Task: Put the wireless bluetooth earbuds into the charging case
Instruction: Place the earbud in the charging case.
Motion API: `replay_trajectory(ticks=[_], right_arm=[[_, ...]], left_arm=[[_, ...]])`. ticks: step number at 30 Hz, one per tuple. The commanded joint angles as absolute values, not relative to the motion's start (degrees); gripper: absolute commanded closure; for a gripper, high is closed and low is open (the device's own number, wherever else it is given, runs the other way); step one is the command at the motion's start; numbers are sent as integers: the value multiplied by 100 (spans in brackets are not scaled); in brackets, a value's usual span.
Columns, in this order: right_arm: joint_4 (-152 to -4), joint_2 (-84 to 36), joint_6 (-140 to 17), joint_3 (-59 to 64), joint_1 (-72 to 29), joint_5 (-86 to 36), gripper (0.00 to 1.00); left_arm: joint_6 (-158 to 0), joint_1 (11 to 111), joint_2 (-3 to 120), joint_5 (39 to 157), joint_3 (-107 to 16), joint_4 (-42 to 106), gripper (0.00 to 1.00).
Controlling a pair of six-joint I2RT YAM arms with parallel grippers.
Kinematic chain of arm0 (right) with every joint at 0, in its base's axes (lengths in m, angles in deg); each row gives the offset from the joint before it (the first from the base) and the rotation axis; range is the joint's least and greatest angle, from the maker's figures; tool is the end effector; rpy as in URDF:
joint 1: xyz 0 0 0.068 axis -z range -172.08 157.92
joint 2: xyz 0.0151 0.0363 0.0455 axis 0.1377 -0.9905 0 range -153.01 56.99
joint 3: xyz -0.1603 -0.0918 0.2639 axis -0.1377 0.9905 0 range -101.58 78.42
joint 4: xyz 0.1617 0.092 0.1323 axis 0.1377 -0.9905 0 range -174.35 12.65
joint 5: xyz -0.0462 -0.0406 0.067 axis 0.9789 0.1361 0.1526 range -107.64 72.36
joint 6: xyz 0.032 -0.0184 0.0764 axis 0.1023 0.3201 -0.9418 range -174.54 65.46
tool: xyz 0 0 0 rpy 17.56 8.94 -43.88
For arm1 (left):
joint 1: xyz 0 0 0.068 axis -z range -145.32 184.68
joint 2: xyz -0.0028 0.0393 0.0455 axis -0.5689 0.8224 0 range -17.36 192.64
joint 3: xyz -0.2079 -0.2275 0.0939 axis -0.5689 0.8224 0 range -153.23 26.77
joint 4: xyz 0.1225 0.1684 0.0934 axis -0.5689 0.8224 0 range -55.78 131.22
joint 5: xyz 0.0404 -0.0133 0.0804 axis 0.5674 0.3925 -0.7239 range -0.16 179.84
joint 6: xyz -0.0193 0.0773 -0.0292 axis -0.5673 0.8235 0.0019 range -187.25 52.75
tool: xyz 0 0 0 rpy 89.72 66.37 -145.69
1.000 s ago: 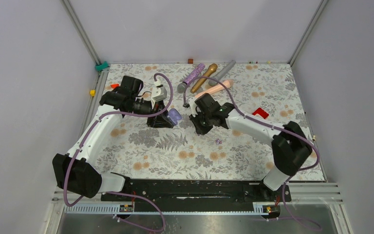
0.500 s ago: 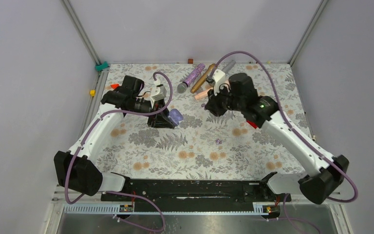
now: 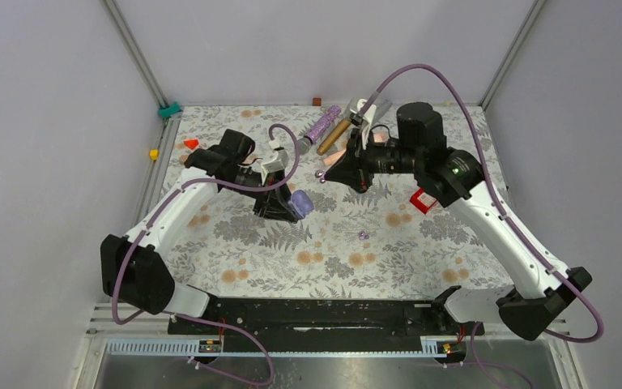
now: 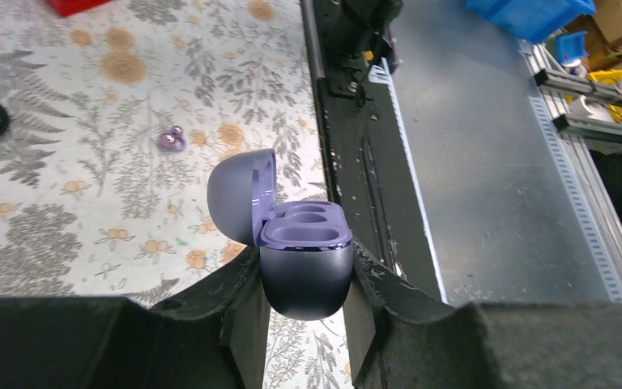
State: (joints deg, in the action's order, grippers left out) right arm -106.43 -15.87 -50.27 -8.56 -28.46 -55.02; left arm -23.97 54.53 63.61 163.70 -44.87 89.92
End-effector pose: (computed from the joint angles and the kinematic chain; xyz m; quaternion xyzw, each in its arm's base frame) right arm 0.1699 0.1813 0.4891 -0.4440 0.6368 0.4038 0.4841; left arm 0.1889 -0.1444 0.3637 0.5192 0.5970 -0.5393 0.2883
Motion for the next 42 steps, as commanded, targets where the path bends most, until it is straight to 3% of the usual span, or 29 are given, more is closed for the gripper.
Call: replay_trajectory(ticks=[1,16,42], right_arm=[[-10171,-1731,-5654,-595,-2881,-6294,88],[-9643,-1970,-5802,-131,-3309,-6232,88],[-9330,-2123,-5175,231,-3661,-5987,91]], left_arm=[[-1565,5557,6487,16886,-4718,9624,100],[-301,5564,6868,17096,-5090,10845,97],[-327,5566,6893,17220,-5131,10917,98]])
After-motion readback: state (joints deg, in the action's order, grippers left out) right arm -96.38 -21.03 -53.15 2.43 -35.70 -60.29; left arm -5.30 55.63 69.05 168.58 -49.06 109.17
